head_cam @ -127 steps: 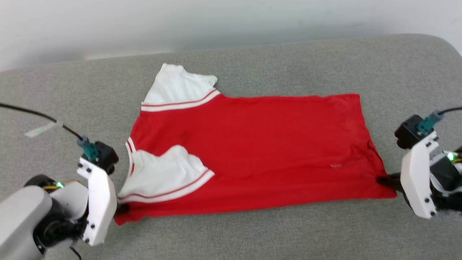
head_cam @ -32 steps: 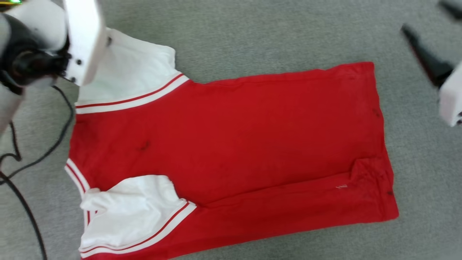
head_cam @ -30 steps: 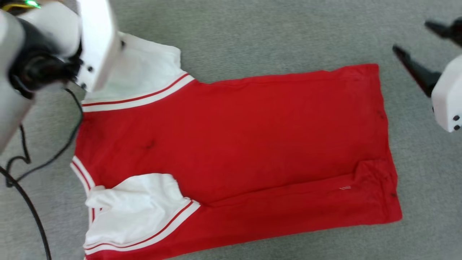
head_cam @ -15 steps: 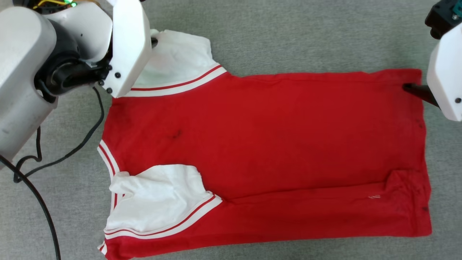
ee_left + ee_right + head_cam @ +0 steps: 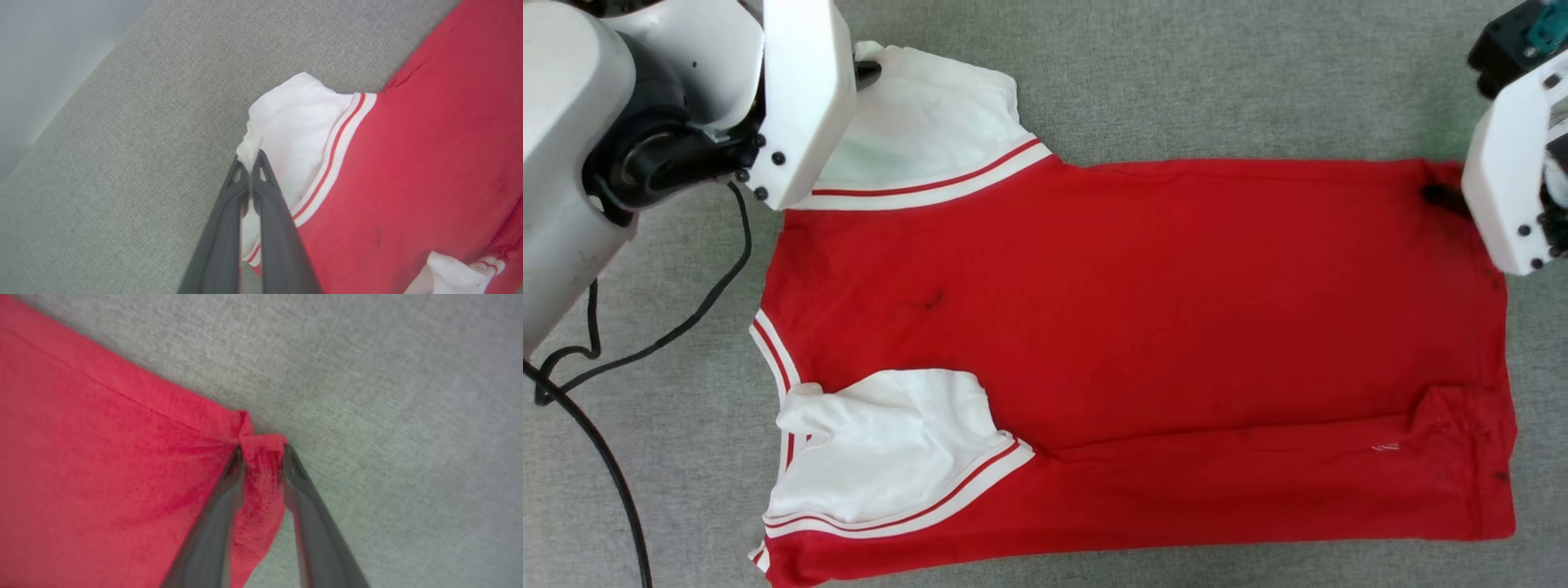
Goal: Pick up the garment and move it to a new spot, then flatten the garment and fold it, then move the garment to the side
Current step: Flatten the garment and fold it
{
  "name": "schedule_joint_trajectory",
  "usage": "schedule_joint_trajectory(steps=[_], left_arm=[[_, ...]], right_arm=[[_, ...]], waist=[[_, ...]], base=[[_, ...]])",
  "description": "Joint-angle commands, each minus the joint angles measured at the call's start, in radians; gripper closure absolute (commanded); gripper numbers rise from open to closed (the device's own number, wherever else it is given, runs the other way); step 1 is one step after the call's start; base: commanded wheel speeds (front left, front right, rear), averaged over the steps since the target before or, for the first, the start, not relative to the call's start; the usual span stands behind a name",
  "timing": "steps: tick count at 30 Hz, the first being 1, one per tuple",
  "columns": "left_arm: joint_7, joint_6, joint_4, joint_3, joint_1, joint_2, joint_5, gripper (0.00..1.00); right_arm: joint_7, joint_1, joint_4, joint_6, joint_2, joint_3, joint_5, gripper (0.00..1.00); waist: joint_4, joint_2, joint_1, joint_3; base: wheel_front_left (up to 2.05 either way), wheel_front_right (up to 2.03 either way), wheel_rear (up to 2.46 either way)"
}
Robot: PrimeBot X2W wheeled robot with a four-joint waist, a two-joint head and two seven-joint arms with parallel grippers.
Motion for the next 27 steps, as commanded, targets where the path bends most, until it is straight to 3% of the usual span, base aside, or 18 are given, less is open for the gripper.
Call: schedule_joint_trajectory(steps=[1, 5, 15, 27], left_arm=[[-0.019, 0.000, 0.005, 0.000, 0.016, 0.011, -0.007, 1.00], [-0.053, 0.000, 0.008, 0.003, 0.039, 0.023, -0.021, 1.00], [-0.159, 0.001, -0.062, -0.011, 0.175, 0.117, -0.054, 1.00], [-0.270, 0.072, -0.207, -0.058, 0.400, 0.226, -0.081, 1.00]], right_arm=[[-0.015, 0.054, 0.029, -0.001, 0.027, 0.059, -0.009, 1.00], [-0.083, 0.039, 0.023, 0.000, 0.024, 0.046, 0.012, 1.00], [-0.291, 0.095, -0.028, -0.001, -0.045, 0.079, 0.067, 1.00], [-0.448, 0.270, -0.085, -0.001, -0.127, 0.118, 0.130, 1.00]], waist=[[-0.010, 0.0000, 0.0002, -0.021], [-0.020, 0.0000, 0.0002, -0.057], [-0.015, 0.0000, 0.0002, -0.188], [-0.003, 0.0000, 0.0002, -0.317]], base=[[0.00, 0.00, 0.00], [0.00, 0.00, 0.00], [0.00, 0.00, 0.00], [0.00, 0.00, 0.00]])
